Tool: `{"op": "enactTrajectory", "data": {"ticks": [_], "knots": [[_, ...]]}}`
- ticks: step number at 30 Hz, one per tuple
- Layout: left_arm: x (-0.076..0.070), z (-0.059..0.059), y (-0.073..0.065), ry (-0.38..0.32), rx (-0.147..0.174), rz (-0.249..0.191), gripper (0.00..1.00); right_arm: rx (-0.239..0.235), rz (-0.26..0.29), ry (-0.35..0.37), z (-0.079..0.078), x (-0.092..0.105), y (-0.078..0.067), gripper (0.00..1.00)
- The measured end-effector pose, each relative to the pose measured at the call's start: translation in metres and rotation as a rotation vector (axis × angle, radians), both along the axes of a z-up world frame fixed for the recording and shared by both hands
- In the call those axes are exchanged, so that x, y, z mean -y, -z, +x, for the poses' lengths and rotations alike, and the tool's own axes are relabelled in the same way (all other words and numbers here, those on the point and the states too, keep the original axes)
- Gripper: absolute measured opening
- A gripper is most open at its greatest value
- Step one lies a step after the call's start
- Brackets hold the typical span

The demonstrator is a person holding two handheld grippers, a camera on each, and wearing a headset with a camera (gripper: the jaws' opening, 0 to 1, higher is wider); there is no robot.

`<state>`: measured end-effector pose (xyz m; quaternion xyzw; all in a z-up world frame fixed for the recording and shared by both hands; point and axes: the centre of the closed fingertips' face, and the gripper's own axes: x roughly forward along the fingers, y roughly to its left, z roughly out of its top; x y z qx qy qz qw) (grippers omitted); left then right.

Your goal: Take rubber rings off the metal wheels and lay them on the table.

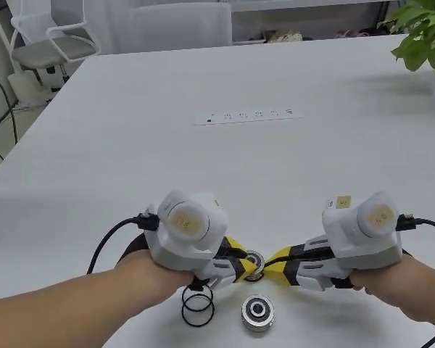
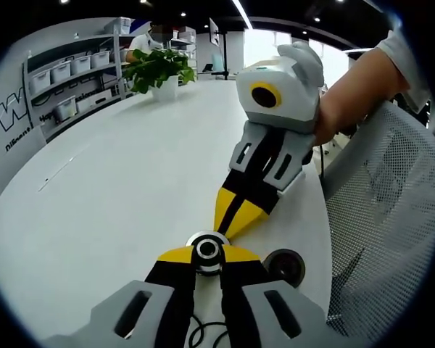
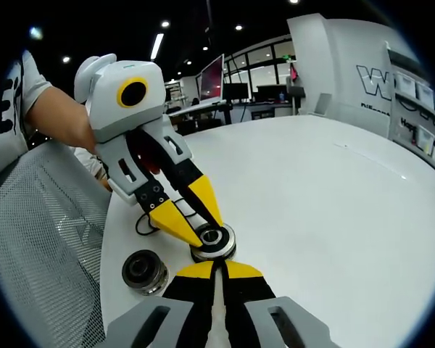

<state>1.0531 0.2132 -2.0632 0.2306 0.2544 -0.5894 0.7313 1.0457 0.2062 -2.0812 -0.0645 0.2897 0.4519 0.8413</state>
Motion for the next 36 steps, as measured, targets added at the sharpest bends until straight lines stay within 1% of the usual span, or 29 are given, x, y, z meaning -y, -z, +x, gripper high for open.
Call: {"op": "enactTrajectory", "data": {"ticks": [3,8,14,16,19,20,21,24,26,28,31,34,35,36], "knots": [[0.000,0.000,0.000,-0.001,0.002,0.001,0.07,-0.006,-0.001,0.016,0.002,0.000,0.001,0.00],[0.000,0.000,0.000,-0.006,0.007,0.000,0.07,-0.037,0.018,0.051,0.004,0.001,0.001,0.00],[0.000,0.000,0.000,-0.014,0.012,0.000,0.07,-0.051,0.020,0.073,0.004,0.002,0.000,0.00],[0.000,0.000,0.000,-0.015,0.012,0.000,0.07,-0.060,0.032,0.086,0.005,0.003,-0.001,0.00],[0.000,0.000,0.000,-0.017,0.016,0.000,0.07,-0.060,0.049,0.113,0.008,0.007,-0.003,0.00],[0.000,0.000,0.000,-0.018,0.017,0.000,0.07,-0.059,0.065,0.132,0.011,0.008,-0.006,0.00],[0.000,0.000,0.000,-0.019,0.018,0.000,0.07,-0.072,0.084,0.144,0.011,0.008,-0.007,0.00],[0.000,0.000,0.000,-0.021,0.019,0.000,0.07,-0.070,0.084,0.145,0.011,0.008,-0.007,0.00],[0.000,0.000,0.000,-0.021,0.019,0.001,0.07,-0.077,0.104,0.158,0.012,0.008,-0.009,0.00],[0.000,0.000,0.000,-0.022,0.019,0.001,0.07,-0.089,0.147,0.174,0.013,0.007,-0.014,0.00],[0.000,0.000,0.000,-0.022,0.019,0.000,0.07,-0.093,0.153,0.177,0.012,0.007,-0.013,0.00],[0.000,0.000,-0.001,-0.024,0.019,0.003,0.07,-0.102,0.177,0.184,0.011,0.006,-0.016,0.00],[0.000,0.000,-0.001,-0.024,0.020,0.004,0.07,-0.110,0.193,0.185,0.010,0.004,-0.017,0.00],[0.000,0.000,-0.001,-0.025,0.020,0.004,0.07,-0.109,0.190,0.186,0.010,0.004,-0.017,0.00]]}}
